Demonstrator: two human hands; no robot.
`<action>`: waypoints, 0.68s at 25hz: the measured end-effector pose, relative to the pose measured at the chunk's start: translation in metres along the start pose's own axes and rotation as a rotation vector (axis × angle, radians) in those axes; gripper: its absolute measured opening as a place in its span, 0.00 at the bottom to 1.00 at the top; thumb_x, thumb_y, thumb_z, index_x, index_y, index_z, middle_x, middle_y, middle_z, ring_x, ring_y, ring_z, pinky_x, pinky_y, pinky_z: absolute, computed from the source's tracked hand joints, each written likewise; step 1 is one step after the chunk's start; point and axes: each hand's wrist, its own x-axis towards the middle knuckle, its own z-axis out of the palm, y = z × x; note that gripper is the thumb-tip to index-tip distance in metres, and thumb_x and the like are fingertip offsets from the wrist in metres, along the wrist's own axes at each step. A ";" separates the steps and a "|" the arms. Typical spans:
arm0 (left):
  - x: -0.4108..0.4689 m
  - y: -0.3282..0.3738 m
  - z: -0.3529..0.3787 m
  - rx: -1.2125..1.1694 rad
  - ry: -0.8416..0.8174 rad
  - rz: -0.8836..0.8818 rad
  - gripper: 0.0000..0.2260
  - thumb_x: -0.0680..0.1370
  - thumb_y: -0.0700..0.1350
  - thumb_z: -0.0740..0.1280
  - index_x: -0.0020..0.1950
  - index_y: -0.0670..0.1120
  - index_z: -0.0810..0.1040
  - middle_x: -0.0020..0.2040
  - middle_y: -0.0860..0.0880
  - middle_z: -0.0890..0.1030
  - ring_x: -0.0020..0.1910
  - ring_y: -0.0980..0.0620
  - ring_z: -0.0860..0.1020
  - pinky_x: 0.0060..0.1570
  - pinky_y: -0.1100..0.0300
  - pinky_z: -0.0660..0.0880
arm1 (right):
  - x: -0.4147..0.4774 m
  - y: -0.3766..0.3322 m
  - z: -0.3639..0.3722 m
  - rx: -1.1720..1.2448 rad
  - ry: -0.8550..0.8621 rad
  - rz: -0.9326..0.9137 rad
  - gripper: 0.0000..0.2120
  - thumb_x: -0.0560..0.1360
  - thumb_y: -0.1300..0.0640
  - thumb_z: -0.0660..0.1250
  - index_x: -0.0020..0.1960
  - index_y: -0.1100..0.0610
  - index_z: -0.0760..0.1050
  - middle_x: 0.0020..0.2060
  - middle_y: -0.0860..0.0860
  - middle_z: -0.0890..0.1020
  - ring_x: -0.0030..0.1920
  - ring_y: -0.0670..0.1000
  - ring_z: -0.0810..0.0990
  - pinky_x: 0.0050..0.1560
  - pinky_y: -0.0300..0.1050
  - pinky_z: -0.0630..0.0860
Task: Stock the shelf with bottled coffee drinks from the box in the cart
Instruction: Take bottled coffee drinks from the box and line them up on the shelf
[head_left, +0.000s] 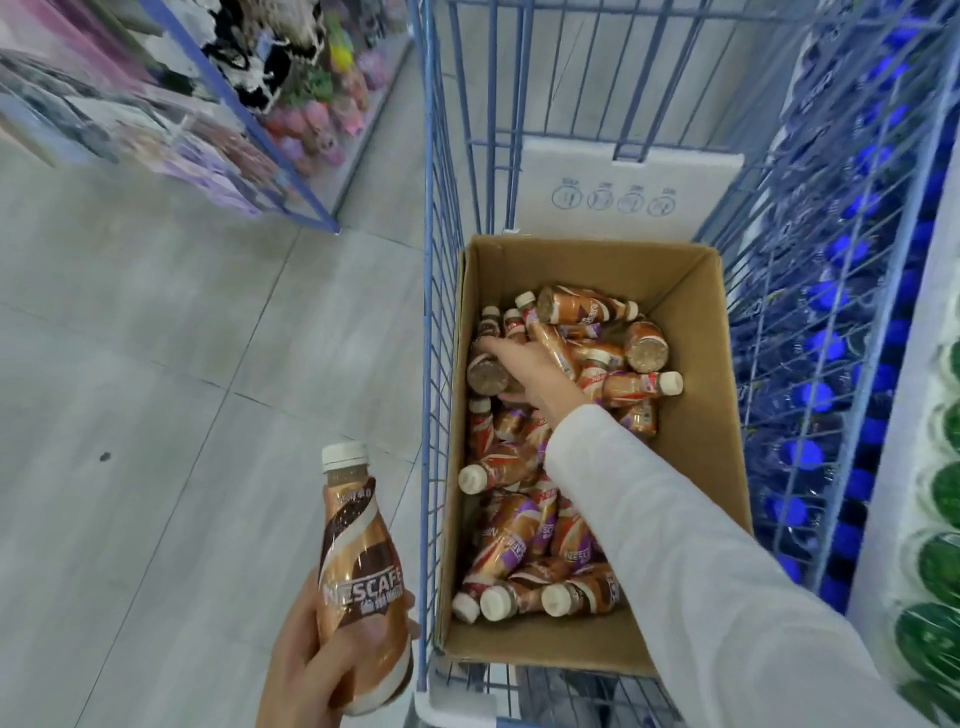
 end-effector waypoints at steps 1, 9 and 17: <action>-0.002 0.003 0.004 -0.004 -0.008 0.009 0.33 0.52 0.45 0.78 0.57 0.40 0.81 0.47 0.32 0.84 0.43 0.30 0.84 0.47 0.41 0.79 | -0.017 0.004 -0.006 0.112 -0.066 0.050 0.27 0.71 0.45 0.75 0.66 0.53 0.74 0.57 0.54 0.82 0.54 0.53 0.81 0.45 0.49 0.81; -0.033 0.059 0.039 -0.012 -0.274 0.101 0.24 0.60 0.49 0.77 0.56 0.50 0.83 0.52 0.36 0.85 0.43 0.36 0.85 0.40 0.49 0.82 | -0.216 0.071 -0.047 0.673 -0.307 -0.084 0.11 0.73 0.59 0.74 0.55 0.60 0.83 0.52 0.58 0.85 0.51 0.54 0.85 0.48 0.48 0.82; -0.080 0.080 0.098 0.144 -0.635 0.139 0.24 0.63 0.49 0.78 0.58 0.56 0.83 0.57 0.42 0.85 0.51 0.41 0.85 0.46 0.47 0.81 | -0.417 0.129 -0.103 0.908 -0.046 -0.423 0.26 0.66 0.60 0.71 0.63 0.64 0.75 0.53 0.61 0.83 0.50 0.61 0.82 0.46 0.54 0.81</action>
